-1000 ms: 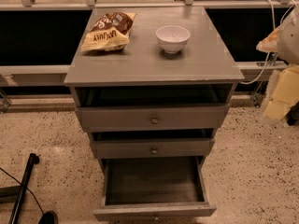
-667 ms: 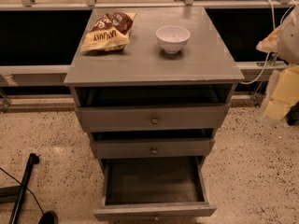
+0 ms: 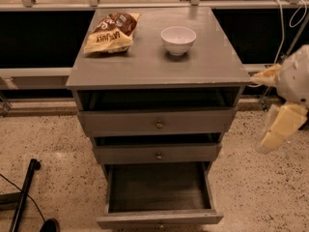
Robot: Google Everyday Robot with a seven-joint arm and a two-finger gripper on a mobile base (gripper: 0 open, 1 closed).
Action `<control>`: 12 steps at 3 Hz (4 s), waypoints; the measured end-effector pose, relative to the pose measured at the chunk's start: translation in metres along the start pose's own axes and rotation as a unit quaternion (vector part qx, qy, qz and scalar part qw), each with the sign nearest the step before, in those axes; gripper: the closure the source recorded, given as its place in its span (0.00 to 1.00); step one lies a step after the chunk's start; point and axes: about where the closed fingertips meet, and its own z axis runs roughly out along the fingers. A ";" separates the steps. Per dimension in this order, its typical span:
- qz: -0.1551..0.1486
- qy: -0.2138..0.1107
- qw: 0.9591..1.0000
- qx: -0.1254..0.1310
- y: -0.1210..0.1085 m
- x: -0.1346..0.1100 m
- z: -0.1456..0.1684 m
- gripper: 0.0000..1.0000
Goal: Close bottom drawer
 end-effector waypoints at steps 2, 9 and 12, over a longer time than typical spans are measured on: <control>0.007 -0.137 0.987 0.079 0.003 0.021 0.004 0.00; -0.012 -0.217 0.976 0.034 0.138 0.072 0.338 0.00; -0.007 -0.251 0.968 0.003 0.167 0.084 0.455 0.00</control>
Offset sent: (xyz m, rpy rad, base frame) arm 0.0006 -0.0030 -0.0372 0.0602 -0.0222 -0.0140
